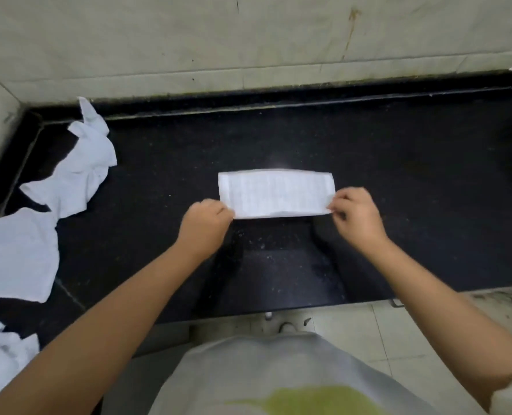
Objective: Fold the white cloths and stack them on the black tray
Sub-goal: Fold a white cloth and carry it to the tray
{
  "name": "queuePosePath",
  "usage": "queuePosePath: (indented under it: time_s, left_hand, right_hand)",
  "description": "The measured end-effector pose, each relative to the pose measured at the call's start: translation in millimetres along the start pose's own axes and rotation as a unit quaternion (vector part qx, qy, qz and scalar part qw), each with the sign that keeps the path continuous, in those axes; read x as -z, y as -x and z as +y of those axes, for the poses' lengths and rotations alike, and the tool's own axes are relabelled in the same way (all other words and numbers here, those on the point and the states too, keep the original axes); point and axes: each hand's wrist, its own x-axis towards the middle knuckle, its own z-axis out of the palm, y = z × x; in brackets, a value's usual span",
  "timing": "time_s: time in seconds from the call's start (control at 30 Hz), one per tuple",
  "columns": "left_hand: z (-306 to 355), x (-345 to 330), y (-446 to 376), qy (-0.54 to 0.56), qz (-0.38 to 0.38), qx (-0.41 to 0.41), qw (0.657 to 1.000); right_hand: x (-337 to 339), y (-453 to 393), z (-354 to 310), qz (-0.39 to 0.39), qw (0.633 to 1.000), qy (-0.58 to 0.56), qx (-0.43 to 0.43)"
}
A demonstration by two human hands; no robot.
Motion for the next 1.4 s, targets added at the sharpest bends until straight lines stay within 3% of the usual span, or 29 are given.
queuePosePath:
  time_s: [0.13,0.2,0.33,0.43,0.57,0.83,1.0,1.13,1.2,1.27,1.4]
  left_hand:
    - [32.3,-39.0,46.0,0.018,-0.143,-0.029,0.989]
    - [44.2,-50.0,62.3,0.045,-0.176,-0.003,0.983]
    - [46.2,-49.4,62.6,0.082,-0.154,0.058,0.983]
    - [45.5,-46.9,54.3,0.073,-0.182,0.078,0.977]
    - [51.8,-46.8,48.7,0.056,-0.232,0.077,0.968]
    - [52.3,-49.1,50.9,0.029,-0.193,0.076,0.978]
    - [48.0,-47.6,50.9,0.135,-0.180,0.111,0.968]
    - [47.5,-46.0,47.3,0.095,-0.311,0.145,0.935]
    - [50.0,-46.7,48.5,0.096,-0.333,0.152,0.926]
    - [51.3,-43.9,49.7,0.097,-0.324,0.164,0.927]
    - [46.0,-36.9,59.8,0.100,-0.272,0.214,0.933]
  right_hand:
    - [-31.4,57.8,4.6,-0.177,0.978,0.041,-0.099]
    - [-35.5,75.6,3.1,-0.218,0.965,0.053,-0.136]
    - [-30.9,76.1,-2.1,-0.181,0.968,0.042,-0.169]
    - [-28.0,68.7,-7.6,-0.148,0.955,0.060,-0.252]
    - [-28.1,61.9,-14.4,-0.218,0.914,0.125,-0.320]
    - [-34.4,48.8,-24.8,-0.240,0.876,0.060,-0.414]
    - [-37.2,47.5,-23.3,-0.183,0.885,-0.052,-0.426]
    - [-25.3,36.9,-33.4,-0.054,0.887,-0.178,-0.423]
    - [-20.5,25.1,-50.6,-0.015,0.901,-0.197,-0.387]
    - [-22.9,11.2,-74.5,-0.010,0.921,-0.201,-0.335]
    - [-48.5,0.9,-127.5,-0.073,0.960,-0.171,-0.210]
